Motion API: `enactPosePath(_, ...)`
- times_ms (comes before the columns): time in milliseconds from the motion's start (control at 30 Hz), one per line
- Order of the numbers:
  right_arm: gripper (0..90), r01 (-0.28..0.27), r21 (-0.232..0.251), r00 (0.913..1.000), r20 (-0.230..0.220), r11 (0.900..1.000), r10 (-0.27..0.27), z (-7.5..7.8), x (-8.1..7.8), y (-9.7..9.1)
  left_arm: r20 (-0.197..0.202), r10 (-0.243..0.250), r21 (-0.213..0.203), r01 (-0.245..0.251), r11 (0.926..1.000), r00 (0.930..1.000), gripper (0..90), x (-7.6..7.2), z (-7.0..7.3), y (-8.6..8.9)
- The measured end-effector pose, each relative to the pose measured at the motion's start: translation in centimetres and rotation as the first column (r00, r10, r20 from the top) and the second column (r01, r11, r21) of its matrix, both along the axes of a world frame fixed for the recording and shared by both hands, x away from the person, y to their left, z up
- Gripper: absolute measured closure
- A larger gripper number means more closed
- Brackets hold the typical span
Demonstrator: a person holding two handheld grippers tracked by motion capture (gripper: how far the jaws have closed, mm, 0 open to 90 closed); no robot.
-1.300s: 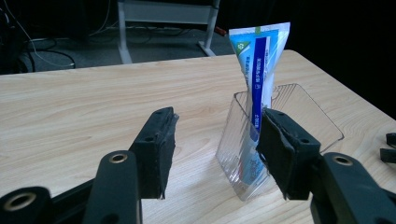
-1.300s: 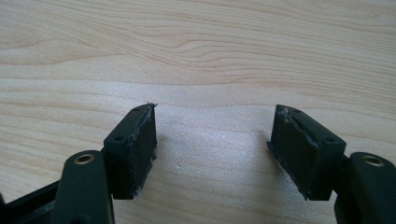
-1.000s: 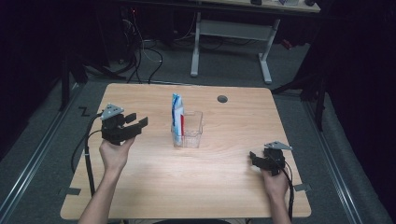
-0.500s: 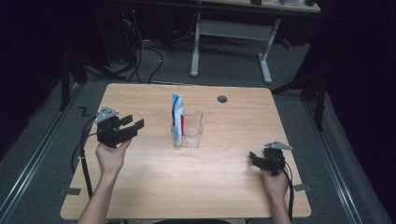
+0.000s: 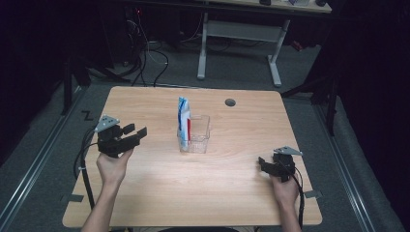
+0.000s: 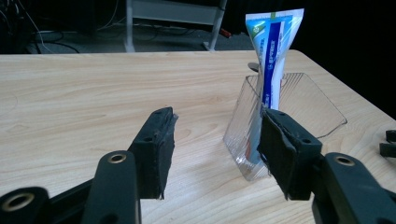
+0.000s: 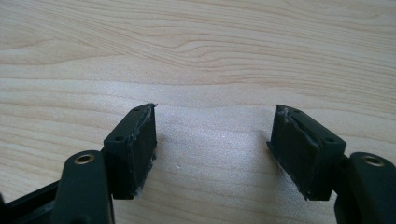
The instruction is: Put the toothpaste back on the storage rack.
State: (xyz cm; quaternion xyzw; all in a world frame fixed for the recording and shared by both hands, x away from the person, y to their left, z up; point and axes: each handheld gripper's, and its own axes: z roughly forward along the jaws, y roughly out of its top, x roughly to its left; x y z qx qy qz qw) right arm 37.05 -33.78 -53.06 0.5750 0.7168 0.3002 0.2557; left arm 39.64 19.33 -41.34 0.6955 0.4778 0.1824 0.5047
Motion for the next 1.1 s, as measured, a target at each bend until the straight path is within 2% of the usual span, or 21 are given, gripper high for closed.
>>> enactPosePath(400, 31.6, 0.000, 0.000, 1.0000, 0.000, 1.0000, 0.000, 0.0, 0.0, 0.0, -0.021, 0.000, -0.011, 0.000, 0.9999, 0.9998, 44.9, -0.6, -1.4, 0.4)
enactPosePath(700, 31.7, 0.000, 0.000, 1.0000, 0.000, 1.0000, 0.000, 0.0, 0.0, 0.0, -0.039, 0.019, 0.030, -0.018, 0.9994, 0.9990, 44.3, -1.1, -2.8, 0.5)
enactPosePath(1100, 31.7, 0.000, 0.000, 1.0000, 0.000, 1.0000, 0.000, 0.0, 0.0, 0.0, -0.065, 0.038, 0.039, -0.035, 0.9986, 0.9972, 43.7, -1.6, -4.4, 0.7)
